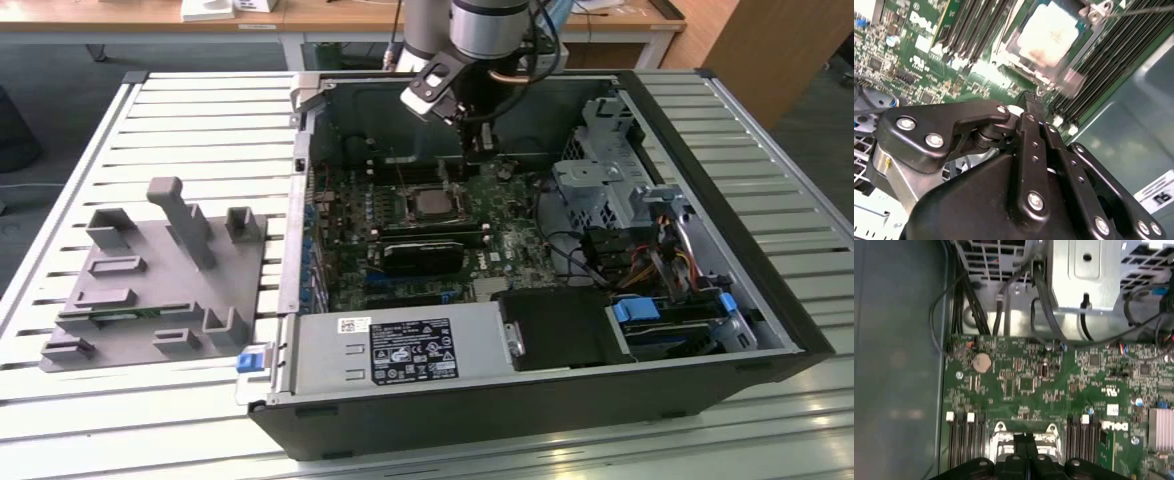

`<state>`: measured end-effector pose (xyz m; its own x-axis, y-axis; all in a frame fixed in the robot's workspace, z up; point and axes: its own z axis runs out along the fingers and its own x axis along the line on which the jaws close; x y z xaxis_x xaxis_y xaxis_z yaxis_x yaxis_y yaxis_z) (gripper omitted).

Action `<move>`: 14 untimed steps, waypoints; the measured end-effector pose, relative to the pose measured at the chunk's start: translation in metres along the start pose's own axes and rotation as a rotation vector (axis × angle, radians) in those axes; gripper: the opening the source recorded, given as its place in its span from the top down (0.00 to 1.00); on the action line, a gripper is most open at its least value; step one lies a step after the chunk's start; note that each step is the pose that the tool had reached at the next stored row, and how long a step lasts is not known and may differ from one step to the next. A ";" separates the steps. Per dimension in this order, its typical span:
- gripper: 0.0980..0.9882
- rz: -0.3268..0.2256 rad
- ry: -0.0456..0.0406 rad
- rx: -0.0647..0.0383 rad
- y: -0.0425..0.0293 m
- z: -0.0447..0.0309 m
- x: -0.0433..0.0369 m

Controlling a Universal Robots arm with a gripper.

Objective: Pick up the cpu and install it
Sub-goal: 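Close the cpu cover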

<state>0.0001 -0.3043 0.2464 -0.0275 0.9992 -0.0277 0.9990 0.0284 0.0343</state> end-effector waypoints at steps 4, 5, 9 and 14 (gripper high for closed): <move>0.99 0.000 0.0003 0.000 -0.0094 0.0006 0.0003; 0.99 0.000 0.0003 0.000 -0.0129 0.0009 0.0004; 0.99 0.000 0.0003 0.000 -0.0232 0.0029 0.0007; 0.99 0.000 0.0002 0.000 -0.0280 0.0050 0.0006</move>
<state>-0.0277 -0.3046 0.2404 -0.0275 0.9992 -0.0275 0.9990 0.0284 0.0344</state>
